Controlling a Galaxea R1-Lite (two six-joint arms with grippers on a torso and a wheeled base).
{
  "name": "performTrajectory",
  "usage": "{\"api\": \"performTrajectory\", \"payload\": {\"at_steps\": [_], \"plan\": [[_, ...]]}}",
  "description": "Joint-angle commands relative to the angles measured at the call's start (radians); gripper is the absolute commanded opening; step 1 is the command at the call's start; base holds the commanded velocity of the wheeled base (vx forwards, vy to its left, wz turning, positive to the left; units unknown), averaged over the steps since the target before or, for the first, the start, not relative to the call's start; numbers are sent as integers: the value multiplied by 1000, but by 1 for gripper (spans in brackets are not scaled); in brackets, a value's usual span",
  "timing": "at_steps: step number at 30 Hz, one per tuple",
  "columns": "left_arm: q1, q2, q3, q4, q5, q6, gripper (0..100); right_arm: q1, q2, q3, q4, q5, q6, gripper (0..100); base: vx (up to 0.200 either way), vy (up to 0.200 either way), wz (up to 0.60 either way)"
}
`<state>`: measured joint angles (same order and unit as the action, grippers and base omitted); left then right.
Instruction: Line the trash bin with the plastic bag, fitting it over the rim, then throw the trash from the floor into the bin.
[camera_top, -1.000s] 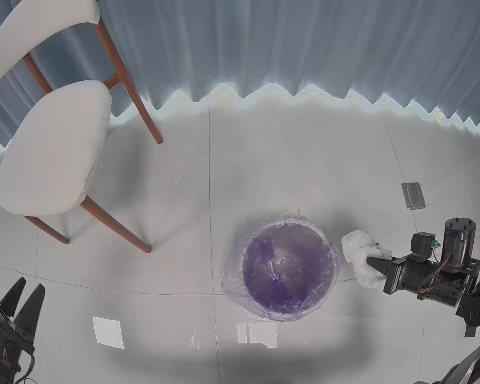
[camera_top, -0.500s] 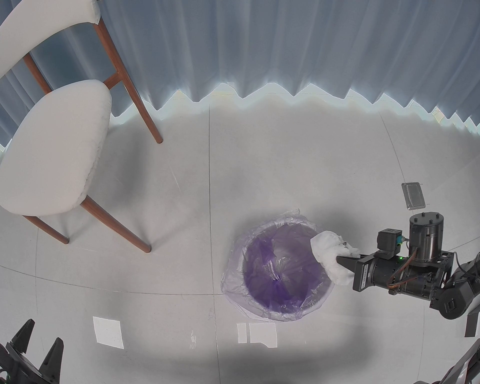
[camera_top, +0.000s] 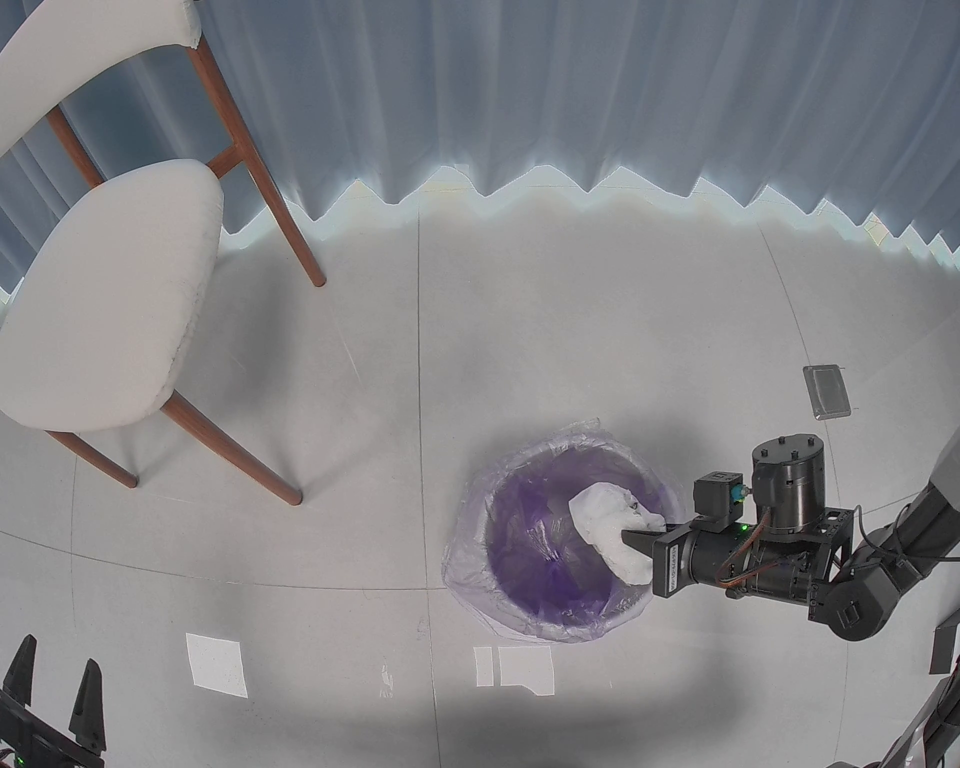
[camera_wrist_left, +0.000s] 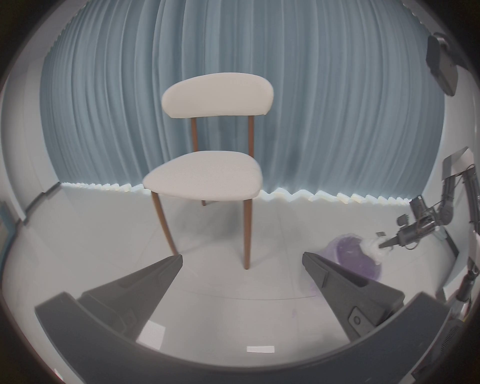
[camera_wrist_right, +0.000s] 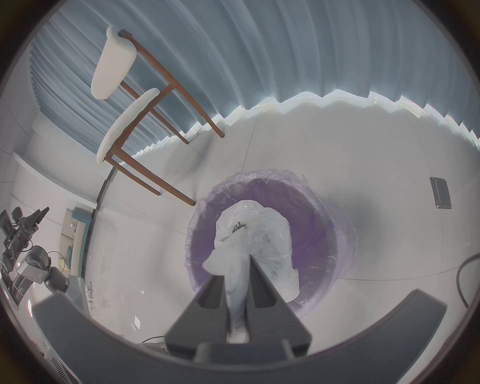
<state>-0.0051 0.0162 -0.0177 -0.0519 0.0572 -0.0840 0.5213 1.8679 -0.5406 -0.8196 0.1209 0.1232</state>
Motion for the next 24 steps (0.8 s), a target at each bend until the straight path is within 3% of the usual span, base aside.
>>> {"api": "performTrajectory", "payload": {"at_steps": [1, 7, 10, 24], "plan": [[1, -16, 16, 15, 88, 15, 100, 3, 77, -59, 0, 0, 3, 0, 0, 0, 0], [1, -16, 16, 18, 78, 15, 100, 5, 136, -96, -1, 0, 1, 0, 0, 0, 0], [1, -16, 18, 18, 26, 18, 100, 3, 166, -119, -1, 0, 1, 0, 0, 0, 0], [1, -16, 18, 18, 12, 32, 100, 3, 275, -214, -1, -21, 3, 0, 0, 0, 0]]}}
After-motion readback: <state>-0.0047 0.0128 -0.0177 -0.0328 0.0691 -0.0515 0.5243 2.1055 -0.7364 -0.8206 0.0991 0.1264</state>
